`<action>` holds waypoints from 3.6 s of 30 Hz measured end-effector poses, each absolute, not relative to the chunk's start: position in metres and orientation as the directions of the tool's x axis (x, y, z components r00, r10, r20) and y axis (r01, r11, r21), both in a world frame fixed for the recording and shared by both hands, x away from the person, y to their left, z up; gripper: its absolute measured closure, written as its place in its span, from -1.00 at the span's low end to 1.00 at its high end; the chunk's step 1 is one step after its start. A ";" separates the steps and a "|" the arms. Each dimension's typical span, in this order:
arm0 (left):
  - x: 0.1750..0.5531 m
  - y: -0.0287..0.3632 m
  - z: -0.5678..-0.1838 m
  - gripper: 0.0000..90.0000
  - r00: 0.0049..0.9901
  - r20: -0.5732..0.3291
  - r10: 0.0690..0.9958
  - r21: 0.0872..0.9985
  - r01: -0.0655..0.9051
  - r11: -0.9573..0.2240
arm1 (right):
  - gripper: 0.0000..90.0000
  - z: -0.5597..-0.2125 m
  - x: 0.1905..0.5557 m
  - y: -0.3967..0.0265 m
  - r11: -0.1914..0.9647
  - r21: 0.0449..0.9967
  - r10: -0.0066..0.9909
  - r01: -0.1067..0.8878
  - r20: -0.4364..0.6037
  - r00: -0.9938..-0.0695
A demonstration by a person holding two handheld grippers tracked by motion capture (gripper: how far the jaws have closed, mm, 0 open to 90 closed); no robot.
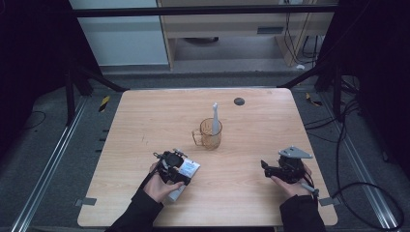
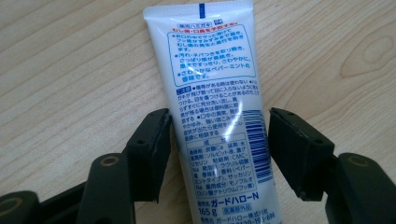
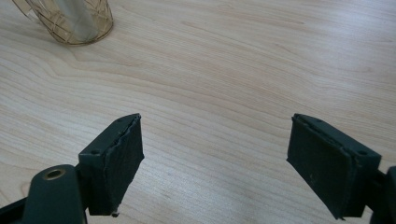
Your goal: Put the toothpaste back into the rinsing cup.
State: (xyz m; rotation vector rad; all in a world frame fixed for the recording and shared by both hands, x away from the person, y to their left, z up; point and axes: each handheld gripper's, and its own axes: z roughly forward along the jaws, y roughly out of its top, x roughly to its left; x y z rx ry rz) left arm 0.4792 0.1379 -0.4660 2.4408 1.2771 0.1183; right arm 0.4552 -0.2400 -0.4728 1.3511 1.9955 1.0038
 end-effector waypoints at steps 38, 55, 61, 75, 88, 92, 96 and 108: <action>0.473 0.143 -0.458 0.49 0.567 -0.140 0.812 0.424 0.775 -0.468 | -0.60 -0.474 0.456 -0.241 0.221 0.806 0.933 0.549 -0.012 -0.359; 0.473 0.174 -0.413 0.52 0.507 -0.120 0.854 0.651 0.690 -0.318 | -0.61 -0.474 0.455 -0.242 0.220 0.813 0.936 0.539 -0.021 -0.351; 0.477 0.182 -0.400 0.53 0.479 -0.095 0.873 0.726 0.633 -0.269 | -0.62 -0.473 0.455 -0.242 0.215 0.817 0.938 0.535 -0.020 -0.347; 0.501 0.174 -0.381 0.53 0.450 -0.108 0.886 0.811 0.556 -0.184 | -0.64 -0.473 0.455 -0.244 0.215 0.820 0.939 0.530 -0.025 -0.343; 0.525 0.162 -0.376 0.53 0.416 -0.116 0.902 0.862 0.493 -0.117 | -0.64 -0.474 0.455 -0.244 0.217 0.823 0.939 0.525 -0.029 -0.343; 0.532 0.160 -0.376 0.53 0.415 -0.132 0.900 0.879 0.470 -0.087 | -0.64 -0.474 0.455 -0.244 0.219 0.825 0.939 0.521 -0.032 -0.343; 0.539 0.157 -0.375 0.53 0.403 -0.140 0.904 0.898 0.436 -0.056 | -0.64 -0.474 0.455 -0.244 0.221 0.828 0.938 0.516 -0.036 -0.344; 0.555 0.133 -0.373 0.53 0.392 -0.151 0.907 0.940 0.340 0.009 | -0.64 -0.476 0.455 -0.246 0.219 0.831 0.940 0.511 -0.040 -0.339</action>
